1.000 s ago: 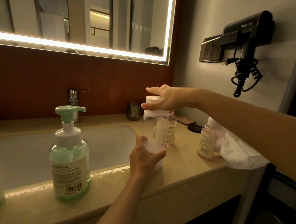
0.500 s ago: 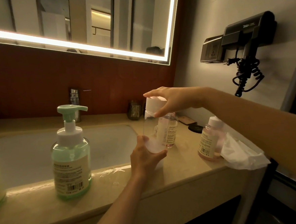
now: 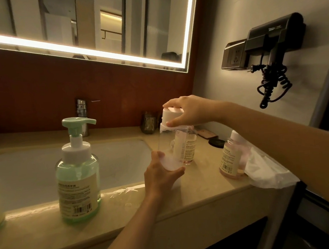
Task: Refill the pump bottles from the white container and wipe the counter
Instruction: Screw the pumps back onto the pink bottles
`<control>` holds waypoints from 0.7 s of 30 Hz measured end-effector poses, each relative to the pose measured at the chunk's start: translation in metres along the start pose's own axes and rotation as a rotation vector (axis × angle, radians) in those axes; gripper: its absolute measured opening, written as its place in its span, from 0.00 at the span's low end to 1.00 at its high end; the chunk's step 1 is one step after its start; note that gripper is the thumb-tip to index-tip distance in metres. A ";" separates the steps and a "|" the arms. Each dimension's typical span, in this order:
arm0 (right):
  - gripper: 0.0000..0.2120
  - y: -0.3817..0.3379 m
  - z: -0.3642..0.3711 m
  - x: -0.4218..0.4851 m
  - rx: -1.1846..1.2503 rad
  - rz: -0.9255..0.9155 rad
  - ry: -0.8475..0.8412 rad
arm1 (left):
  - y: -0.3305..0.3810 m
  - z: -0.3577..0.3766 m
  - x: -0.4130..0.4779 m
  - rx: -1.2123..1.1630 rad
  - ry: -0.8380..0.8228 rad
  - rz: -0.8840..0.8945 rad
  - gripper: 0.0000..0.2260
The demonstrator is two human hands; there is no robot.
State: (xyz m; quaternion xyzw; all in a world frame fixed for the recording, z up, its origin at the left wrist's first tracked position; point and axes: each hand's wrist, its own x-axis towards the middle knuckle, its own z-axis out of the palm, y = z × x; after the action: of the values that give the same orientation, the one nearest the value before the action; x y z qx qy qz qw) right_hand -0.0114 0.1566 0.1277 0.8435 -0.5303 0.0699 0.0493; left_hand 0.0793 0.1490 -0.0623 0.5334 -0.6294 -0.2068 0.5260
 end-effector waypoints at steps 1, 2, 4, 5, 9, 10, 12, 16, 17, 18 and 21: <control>0.28 0.001 0.002 0.000 -0.065 0.002 0.059 | 0.000 0.000 0.000 0.001 0.000 0.000 0.29; 0.29 0.002 0.005 0.000 -0.132 0.021 0.117 | 0.000 0.000 0.000 0.000 0.001 0.001 0.29; 0.35 0.004 0.009 -0.001 -0.235 0.075 0.206 | 0.000 0.000 0.000 0.000 0.000 -0.001 0.29; 0.37 0.005 0.011 -0.002 -0.265 0.089 0.233 | 0.001 -0.001 -0.001 0.000 -0.002 -0.003 0.29; 0.43 0.011 0.009 -0.004 -0.164 0.082 0.233 | 0.000 0.000 0.000 -0.010 0.005 -0.007 0.29; 0.41 0.012 0.007 -0.003 -0.046 0.060 0.185 | 0.000 0.000 0.000 -0.011 0.008 -0.009 0.29; 0.34 0.014 0.003 -0.003 0.167 -0.010 0.062 | -0.001 0.000 0.000 -0.010 0.008 -0.010 0.29; 0.28 0.021 0.005 -0.001 0.259 -0.060 0.017 | -0.002 0.001 0.000 -0.013 0.006 0.000 0.29; 0.30 0.022 0.005 0.000 0.246 -0.047 0.046 | -0.002 0.001 0.000 -0.016 0.008 0.003 0.29; 0.31 0.022 0.005 0.000 0.224 -0.035 0.067 | -0.003 0.001 0.000 -0.019 0.010 0.004 0.29; 0.32 0.021 0.009 0.004 0.171 -0.033 0.097 | -0.003 0.001 0.000 -0.027 0.008 0.007 0.29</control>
State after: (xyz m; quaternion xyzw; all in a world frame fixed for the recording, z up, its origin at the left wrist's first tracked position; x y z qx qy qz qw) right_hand -0.0283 0.1428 0.1198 0.8488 -0.5054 0.1550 0.0039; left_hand 0.0798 0.1473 -0.0653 0.5247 -0.6263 -0.2113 0.5364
